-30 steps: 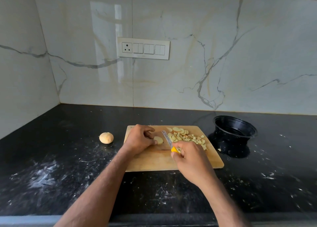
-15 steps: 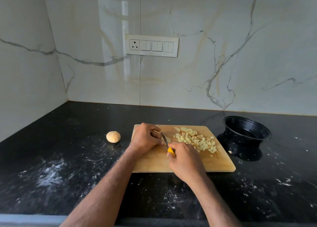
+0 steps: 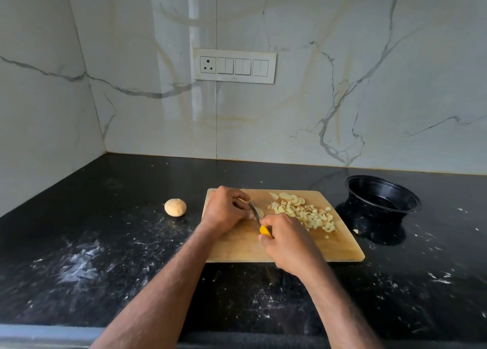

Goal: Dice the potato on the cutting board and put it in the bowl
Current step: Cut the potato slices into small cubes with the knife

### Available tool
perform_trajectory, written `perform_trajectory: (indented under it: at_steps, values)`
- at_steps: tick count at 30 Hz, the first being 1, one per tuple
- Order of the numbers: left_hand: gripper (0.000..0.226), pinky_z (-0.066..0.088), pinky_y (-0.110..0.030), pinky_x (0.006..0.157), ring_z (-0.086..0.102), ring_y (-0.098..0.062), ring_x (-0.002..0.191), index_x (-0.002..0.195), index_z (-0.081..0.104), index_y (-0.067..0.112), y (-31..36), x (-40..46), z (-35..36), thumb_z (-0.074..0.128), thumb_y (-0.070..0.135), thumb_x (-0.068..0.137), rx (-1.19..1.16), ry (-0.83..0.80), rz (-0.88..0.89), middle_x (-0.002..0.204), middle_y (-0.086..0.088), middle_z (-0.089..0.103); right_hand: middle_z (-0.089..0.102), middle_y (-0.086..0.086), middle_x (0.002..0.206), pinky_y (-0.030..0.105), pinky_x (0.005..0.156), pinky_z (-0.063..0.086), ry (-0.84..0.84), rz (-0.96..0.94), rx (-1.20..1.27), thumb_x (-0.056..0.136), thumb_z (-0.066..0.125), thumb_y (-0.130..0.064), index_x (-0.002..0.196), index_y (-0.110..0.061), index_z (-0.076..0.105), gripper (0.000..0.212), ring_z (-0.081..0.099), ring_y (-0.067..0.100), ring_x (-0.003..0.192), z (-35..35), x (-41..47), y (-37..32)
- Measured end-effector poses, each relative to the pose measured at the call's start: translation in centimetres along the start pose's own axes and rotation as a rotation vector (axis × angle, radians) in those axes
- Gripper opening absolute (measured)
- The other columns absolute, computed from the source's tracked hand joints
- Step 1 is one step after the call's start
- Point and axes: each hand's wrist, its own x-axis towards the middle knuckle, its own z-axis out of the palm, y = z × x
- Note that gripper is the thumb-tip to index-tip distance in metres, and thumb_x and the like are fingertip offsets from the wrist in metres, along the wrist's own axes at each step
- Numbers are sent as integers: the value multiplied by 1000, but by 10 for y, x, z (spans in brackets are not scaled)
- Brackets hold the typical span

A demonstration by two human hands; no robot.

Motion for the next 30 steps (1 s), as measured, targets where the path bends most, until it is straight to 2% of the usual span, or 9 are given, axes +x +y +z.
perform_trajectory:
  at_steps: [5,9,13,16,18,20,22,25,30]
  values:
    - [41,59,-17,78,71,3,76,108,76,16,0,0,-2,91,8,71,2,-11,-1,83,8,76,70,-6,114,17,59,45,-44,-15,13,96,63,-25,134,-23,62,38,60,7,69,-8,-14,0]
    - [43,56,-12,74,71,3,77,108,76,17,0,-1,-2,93,10,68,4,-10,6,83,9,76,58,-18,83,11,50,43,-82,-25,54,95,66,-23,135,-24,62,40,53,-1,61,-15,-31,8]
    - [45,58,-15,77,71,2,78,109,76,19,0,-2,-3,93,13,68,19,-14,11,82,9,76,40,-18,62,22,60,54,-83,-21,77,94,69,-26,132,-24,65,38,48,-3,58,-26,-42,16]
    - [45,59,-20,81,71,0,77,112,76,16,1,-4,-4,92,13,71,35,-12,16,81,9,75,48,-4,53,40,60,60,3,17,152,93,67,-25,124,-26,69,31,57,14,48,-38,-42,21]
    - [43,57,-18,79,69,-2,77,114,76,16,4,-4,-2,89,21,74,79,23,17,81,10,74,54,-11,51,41,63,59,100,37,201,93,66,-25,122,-27,70,29,60,15,47,-41,-34,23]
    - [46,54,-22,79,66,-6,80,113,75,20,11,-7,3,86,41,74,190,81,6,88,9,74,52,-20,49,18,57,51,209,41,208,93,67,-23,124,-25,71,31,57,1,48,-38,-23,21]
    - [55,51,-31,87,64,-15,91,114,73,23,20,-11,11,78,59,73,345,106,-32,99,5,74,39,-15,47,8,48,38,303,40,210,93,68,-20,124,-21,72,32,49,-6,48,-30,-13,17]
    - [54,43,-44,103,59,-22,112,111,72,24,26,-12,23,66,65,76,541,122,-55,111,3,70,29,-20,58,9,48,28,375,46,183,95,66,-21,128,-20,69,33,34,-2,51,-16,-7,16]
    - [49,41,-47,103,56,-24,114,106,72,21,29,-9,35,61,59,77,662,117,-36,112,1,66,27,-19,56,23,62,35,432,29,134,93,67,-20,127,-19,70,34,38,9,61,-9,-3,23]
